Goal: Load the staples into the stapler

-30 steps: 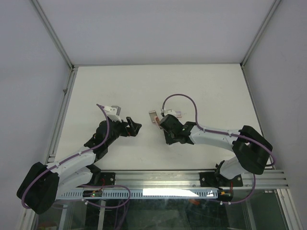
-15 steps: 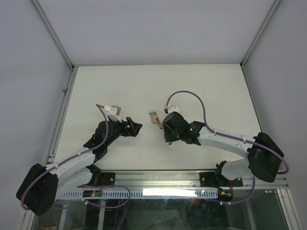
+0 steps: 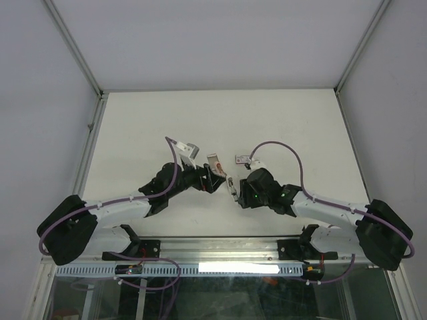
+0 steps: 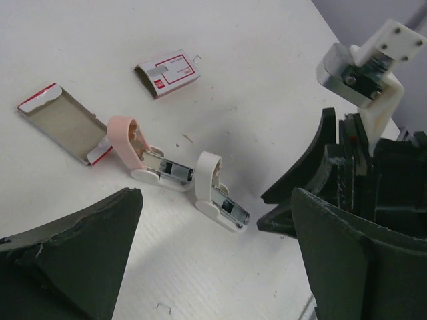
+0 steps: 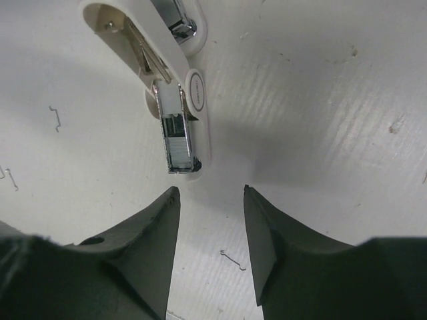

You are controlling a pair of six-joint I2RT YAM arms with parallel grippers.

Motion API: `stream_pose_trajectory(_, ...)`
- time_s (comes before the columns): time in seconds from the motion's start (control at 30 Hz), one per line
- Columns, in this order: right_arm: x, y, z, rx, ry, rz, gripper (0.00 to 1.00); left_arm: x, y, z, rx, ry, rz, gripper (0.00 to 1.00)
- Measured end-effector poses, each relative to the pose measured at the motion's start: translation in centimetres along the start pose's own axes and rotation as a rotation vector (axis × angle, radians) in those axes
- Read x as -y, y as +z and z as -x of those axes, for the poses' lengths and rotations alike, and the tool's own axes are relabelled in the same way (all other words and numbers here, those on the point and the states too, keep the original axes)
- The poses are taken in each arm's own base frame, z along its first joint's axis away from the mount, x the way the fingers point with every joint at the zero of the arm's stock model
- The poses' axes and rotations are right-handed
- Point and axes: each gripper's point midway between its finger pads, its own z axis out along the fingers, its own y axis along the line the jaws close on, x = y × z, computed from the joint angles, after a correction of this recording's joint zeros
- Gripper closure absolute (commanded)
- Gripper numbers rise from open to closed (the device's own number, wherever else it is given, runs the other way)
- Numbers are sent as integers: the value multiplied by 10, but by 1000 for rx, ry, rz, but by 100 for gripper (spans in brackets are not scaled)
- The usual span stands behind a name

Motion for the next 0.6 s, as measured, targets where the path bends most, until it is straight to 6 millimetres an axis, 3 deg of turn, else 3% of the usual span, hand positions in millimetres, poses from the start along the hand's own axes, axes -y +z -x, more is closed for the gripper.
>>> stream_pose_trajectory(0.23,-12,0,2,48,17,93,58,1,30,-5,-47,-24,-2,1)
stream_pose_trajectory(0.6,-25,3,-8,34,32,194,61,7,59,-17,-109,-55,-47,1)
